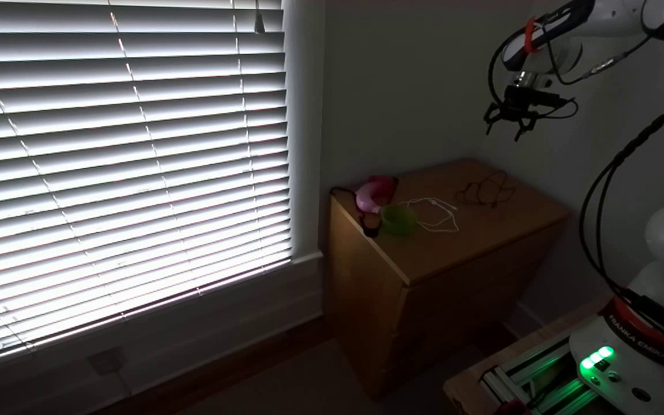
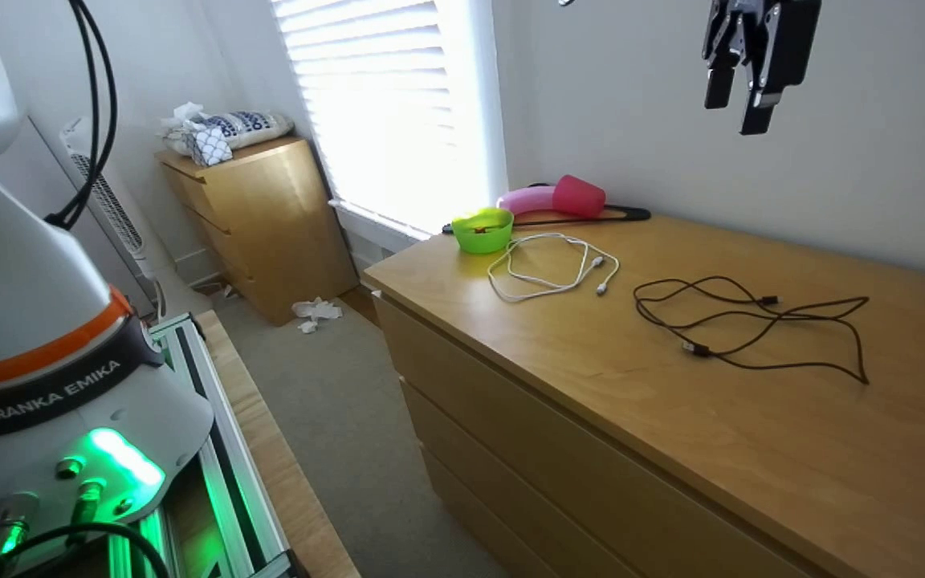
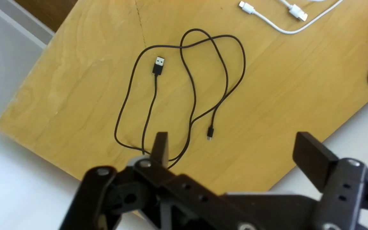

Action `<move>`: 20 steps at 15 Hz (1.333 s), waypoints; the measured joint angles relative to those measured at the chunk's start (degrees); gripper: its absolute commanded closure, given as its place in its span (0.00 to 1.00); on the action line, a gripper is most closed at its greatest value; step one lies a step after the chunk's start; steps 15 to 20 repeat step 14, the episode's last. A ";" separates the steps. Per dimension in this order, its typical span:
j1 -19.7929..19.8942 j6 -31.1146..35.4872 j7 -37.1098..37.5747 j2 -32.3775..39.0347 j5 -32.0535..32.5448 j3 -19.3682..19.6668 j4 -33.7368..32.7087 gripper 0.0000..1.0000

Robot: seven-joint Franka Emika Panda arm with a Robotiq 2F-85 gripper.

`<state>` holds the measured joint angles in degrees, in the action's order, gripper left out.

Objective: Move the black cable forward

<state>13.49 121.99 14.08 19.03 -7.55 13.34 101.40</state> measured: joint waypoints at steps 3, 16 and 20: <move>-2.42 6.54 5.78 -5.72 5.76 0.46 9.04 0.00; -5.53 6.17 20.67 -26.16 17.63 -1.07 36.03 0.00; -5.53 6.17 20.67 -26.16 17.63 -1.07 36.03 0.00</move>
